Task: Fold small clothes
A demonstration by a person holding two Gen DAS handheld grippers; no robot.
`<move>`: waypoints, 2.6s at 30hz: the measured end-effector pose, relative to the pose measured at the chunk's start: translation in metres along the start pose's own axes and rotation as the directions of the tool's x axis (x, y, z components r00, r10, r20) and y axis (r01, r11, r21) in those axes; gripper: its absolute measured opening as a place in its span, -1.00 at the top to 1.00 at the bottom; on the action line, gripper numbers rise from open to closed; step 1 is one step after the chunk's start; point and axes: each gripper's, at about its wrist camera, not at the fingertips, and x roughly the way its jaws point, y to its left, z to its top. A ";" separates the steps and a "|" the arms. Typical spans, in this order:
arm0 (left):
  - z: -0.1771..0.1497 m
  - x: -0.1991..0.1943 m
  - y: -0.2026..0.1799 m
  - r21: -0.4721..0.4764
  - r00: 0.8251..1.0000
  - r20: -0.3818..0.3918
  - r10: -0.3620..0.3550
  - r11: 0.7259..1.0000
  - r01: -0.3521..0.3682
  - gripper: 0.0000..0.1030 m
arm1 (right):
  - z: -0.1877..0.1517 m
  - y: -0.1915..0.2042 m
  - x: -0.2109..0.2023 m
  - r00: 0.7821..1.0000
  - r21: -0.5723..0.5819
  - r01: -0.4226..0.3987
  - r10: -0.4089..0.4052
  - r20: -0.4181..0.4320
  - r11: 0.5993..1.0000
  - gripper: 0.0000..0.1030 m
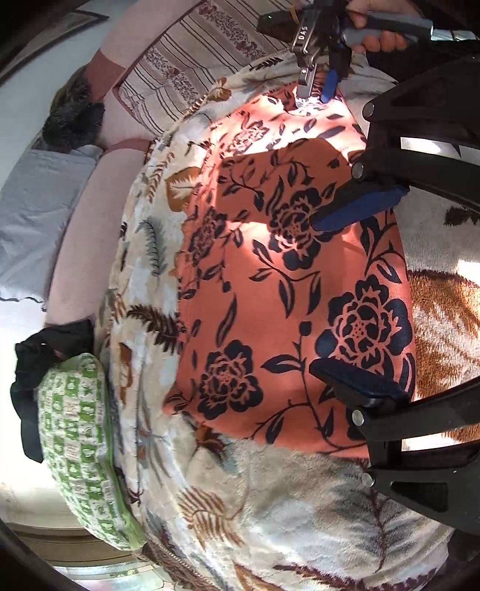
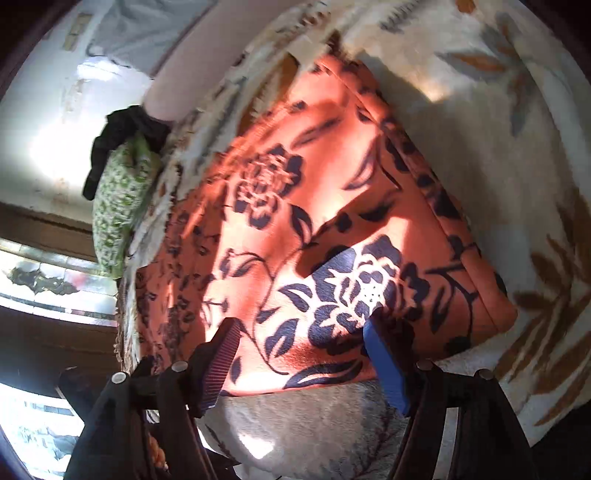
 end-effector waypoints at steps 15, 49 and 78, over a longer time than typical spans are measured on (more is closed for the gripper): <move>0.112 -0.121 0.053 -0.128 0.952 0.275 0.133 0.987 -0.101 -0.67 | -0.010 -0.005 -0.022 0.995 0.021 -0.072 0.071 0.072 0.997 -0.42; 0.011 0.063 -0.073 0.106 0.990 0.014 0.138 0.985 -0.138 -0.67 | 0.003 -0.077 -0.032 0.940 0.386 -0.297 0.197 0.278 0.874 -0.41; 0.007 0.060 -0.082 0.158 0.988 0.037 0.148 0.976 -0.152 -0.76 | 0.030 -0.039 -0.009 0.985 0.230 -0.026 -0.015 0.172 0.973 0.52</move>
